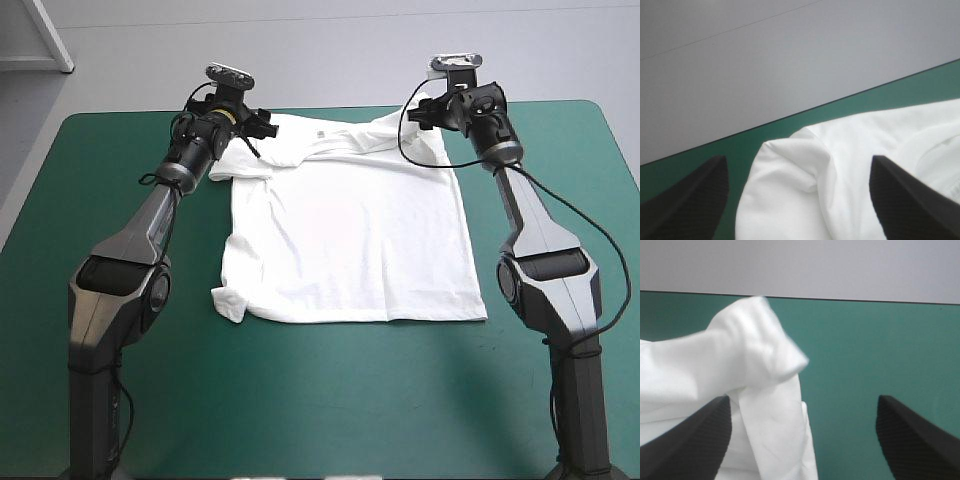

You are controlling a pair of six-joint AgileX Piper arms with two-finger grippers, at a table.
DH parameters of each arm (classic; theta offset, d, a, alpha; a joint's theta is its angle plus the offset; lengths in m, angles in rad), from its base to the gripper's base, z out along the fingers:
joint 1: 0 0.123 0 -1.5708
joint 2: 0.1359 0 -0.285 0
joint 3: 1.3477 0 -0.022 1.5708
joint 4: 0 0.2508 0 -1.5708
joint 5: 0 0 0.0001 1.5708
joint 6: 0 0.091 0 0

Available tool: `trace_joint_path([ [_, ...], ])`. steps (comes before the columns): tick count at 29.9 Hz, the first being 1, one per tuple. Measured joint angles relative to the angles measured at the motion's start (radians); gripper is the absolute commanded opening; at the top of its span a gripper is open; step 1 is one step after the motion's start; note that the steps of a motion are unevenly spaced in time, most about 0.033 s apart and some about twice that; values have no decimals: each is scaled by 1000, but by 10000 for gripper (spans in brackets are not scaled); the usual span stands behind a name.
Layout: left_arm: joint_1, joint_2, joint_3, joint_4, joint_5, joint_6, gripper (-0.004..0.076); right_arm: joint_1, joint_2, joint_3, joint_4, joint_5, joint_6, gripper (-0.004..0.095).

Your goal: Fold the cloth

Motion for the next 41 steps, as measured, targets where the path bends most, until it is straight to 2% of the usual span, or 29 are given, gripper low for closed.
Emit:
trace_joint_path([
  [2, 0, -31, 2, 1, 40, 0, 582, -2, -24, 0, 0, 31, -15, 816],
  [4, 0, -86, 2, 1, 132, 0, 580, -2, -63, 0, 9, 82, -36, 787],
  [11, 0, -363, -5, -46, 633, 0, 580, -2, -272, -2, 52, 372, -118, 662],
  [13, 0, -415, -6, -48, 745, -4, 580, -2, -339, 16, 79, 404, -123, 657],
  [16, 0, -456, -6, -49, 858, -22, 580, -2, -432, 99, 149, 411, -124, 657],
  [21, 0, -525, 108, -110, 881, -43, 580, -2, -621, 400, 217, 411, -130, 657],
  [29, 0, -681, 614, -209, 873, -51, 580, -2, -961, 1011, 216, 376, -139, 657],
  [33, -4, -743, 833, -221, 811, -51, 580, -2, -1106, 1249, 220, 312, -139, 657],
  [37, -43, -780, 985, -221, 740, -52, 580, -2, -1184, 1392, 223, 272, -139, 657],
  [41, -108, -782, 1089, -221, 610, -52, 580, -2, -1202, 1483, 226, 237, -139, 657],
])
